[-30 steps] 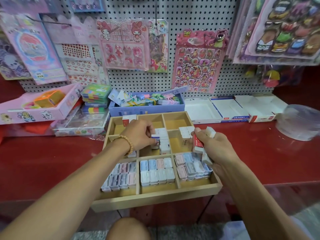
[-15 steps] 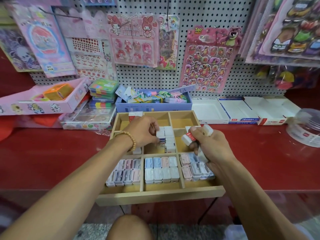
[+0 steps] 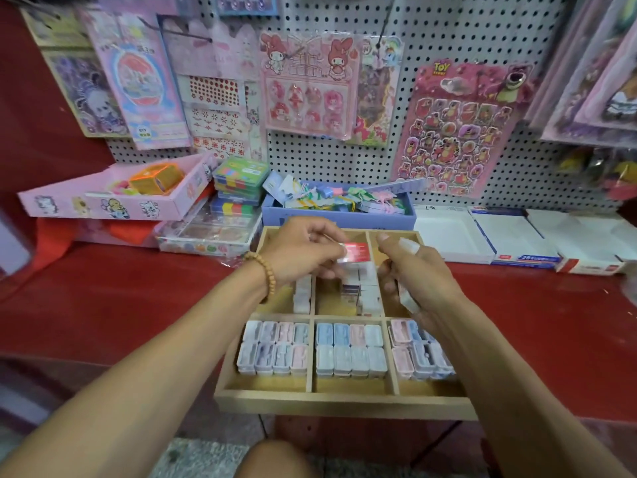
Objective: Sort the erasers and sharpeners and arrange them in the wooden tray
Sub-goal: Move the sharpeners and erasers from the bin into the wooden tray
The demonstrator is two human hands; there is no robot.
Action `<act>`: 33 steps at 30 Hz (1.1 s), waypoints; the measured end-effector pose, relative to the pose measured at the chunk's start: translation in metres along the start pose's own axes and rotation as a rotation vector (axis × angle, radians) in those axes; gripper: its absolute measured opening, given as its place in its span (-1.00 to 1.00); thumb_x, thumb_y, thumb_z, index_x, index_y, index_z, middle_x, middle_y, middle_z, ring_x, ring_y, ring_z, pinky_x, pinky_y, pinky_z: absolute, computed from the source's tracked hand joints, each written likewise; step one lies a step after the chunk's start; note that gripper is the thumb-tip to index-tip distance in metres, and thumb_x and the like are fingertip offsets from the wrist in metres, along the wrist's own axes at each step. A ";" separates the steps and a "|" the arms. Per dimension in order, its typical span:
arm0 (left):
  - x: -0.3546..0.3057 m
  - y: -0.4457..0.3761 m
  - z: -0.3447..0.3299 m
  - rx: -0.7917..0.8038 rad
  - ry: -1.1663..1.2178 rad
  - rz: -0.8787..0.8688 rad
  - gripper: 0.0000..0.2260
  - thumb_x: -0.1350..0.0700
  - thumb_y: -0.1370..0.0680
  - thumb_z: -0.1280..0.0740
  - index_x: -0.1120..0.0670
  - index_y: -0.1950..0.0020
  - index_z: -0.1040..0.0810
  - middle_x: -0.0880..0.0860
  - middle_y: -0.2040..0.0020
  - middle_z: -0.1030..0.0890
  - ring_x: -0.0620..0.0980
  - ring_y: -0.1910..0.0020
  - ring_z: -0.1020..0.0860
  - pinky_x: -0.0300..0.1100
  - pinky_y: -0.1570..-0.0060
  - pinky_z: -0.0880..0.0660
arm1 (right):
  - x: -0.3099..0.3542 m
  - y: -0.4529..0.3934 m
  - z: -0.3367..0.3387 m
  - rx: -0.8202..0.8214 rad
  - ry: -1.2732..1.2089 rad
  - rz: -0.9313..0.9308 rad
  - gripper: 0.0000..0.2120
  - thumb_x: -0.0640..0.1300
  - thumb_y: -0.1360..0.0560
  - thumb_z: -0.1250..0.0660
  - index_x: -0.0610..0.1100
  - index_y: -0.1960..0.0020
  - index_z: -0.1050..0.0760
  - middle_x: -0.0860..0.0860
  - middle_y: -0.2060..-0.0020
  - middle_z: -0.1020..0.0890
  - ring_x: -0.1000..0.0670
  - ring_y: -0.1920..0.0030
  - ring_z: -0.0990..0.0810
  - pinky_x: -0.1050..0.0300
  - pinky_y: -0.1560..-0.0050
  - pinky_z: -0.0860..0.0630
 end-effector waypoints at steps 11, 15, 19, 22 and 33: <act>0.023 -0.050 0.100 -0.340 -0.502 -0.082 -0.83 0.28 -0.45 -0.44 0.02 0.15 -0.55 -0.02 0.26 -0.57 -0.05 0.29 -0.58 -0.15 0.20 -0.54 | 0.002 -0.044 -0.023 -0.024 -0.058 -0.173 -0.87 -0.22 -0.58 -0.19 -0.18 0.14 -0.41 -0.06 0.40 -0.36 0.04 0.57 -0.28 0.27 0.65 -0.19; 0.022 -0.067 0.096 -0.315 -0.778 -0.125 -0.86 0.25 -0.46 -0.43 0.02 0.12 -0.54 -0.03 0.17 -0.59 -0.17 0.28 -0.47 -0.25 0.14 -0.43 | 0.001 -0.048 -0.019 -0.054 -0.019 -0.087 -0.89 -0.21 -0.56 -0.37 -0.23 0.12 -0.56 -0.03 0.53 -0.41 0.08 0.60 -0.33 0.26 0.62 -0.26; 0.016 -0.080 0.088 -0.233 -0.830 -0.161 -0.89 0.21 -0.50 -0.42 0.01 0.08 -0.55 -0.08 0.18 -0.58 -0.19 0.23 -0.48 -0.29 0.17 -0.39 | -0.002 -0.052 -0.015 -0.051 -0.118 -0.064 -0.89 -0.21 -0.57 -0.38 -0.27 0.05 -0.60 -0.01 0.59 -0.38 0.10 0.61 -0.30 0.26 0.62 -0.26; 0.015 -0.085 0.085 -0.112 -0.861 -0.170 -0.88 0.23 -0.49 -0.43 0.03 0.06 -0.58 -0.06 0.15 -0.60 -0.22 0.24 -0.50 -0.39 0.31 -0.32 | -0.003 -0.055 -0.012 -0.047 -0.136 -0.046 -0.90 -0.22 -0.55 -0.40 -0.28 0.05 -0.62 -0.05 0.51 -0.42 0.09 0.57 -0.32 0.25 0.59 -0.29; 0.035 -0.092 0.070 -0.121 -0.942 -0.196 -0.83 0.24 -0.43 -0.49 0.01 0.17 -0.55 -0.03 0.18 -0.61 -0.12 0.19 -0.56 -0.27 0.08 -0.50 | -0.006 -0.050 -0.004 -0.099 -0.188 -0.054 -0.92 -0.37 -0.52 -0.37 -0.26 0.13 -0.61 -0.19 0.25 -0.51 0.13 0.58 -0.34 0.31 0.59 -0.28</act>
Point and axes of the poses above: each hand's wrist, its own y-axis away from the middle knuckle, its own z-axis out of the back of the hand, x = y × z, the point moved 6 cm from there along -y, towards the middle knuckle
